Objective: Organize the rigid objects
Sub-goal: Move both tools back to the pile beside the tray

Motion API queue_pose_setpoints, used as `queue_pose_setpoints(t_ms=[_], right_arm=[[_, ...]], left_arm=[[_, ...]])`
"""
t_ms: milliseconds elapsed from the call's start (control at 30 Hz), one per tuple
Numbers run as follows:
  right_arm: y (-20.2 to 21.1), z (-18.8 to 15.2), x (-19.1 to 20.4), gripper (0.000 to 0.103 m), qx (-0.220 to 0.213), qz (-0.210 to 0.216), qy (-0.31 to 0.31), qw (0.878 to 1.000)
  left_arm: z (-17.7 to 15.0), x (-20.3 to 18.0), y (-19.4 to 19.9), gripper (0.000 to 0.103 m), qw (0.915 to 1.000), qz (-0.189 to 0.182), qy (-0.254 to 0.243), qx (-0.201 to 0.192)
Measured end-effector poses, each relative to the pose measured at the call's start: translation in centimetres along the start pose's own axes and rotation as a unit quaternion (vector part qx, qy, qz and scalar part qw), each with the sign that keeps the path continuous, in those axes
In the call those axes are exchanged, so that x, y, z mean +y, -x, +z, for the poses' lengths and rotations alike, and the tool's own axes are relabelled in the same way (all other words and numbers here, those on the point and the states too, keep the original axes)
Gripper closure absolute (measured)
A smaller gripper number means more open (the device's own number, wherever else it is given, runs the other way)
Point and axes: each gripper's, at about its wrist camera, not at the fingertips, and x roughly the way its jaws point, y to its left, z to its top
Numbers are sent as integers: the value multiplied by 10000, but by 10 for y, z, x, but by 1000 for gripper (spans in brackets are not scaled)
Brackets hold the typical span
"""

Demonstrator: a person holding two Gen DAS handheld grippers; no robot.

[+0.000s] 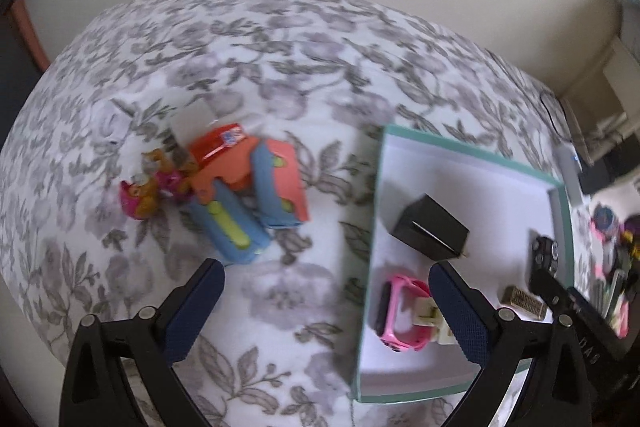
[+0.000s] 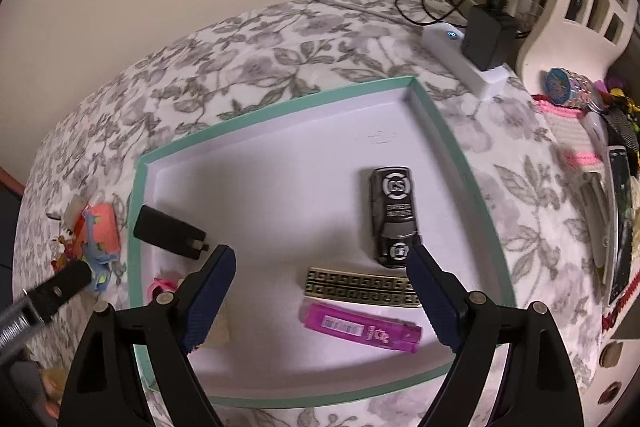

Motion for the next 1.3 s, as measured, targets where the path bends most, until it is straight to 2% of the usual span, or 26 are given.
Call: queue_pose_setpoints(t_ms=[200,400,733,1300], right_arm=[[-2,-2,13,15,-133,-70,188,9997],[-5,-7,37,15,-252,-367,554,9975],[-17,-19,74,15,-191,-616,1047,9924],[-29,-35,126,15,-219,-707,1553,9851]], left_arm=[[4,26,8,0,9994,4,332,-84],[7,49,18,0,9981,-104,581,-192],[11,84,24,0,9940,-359,1001,-259],[13,134,28,0,9846,-682,1580,-322]])
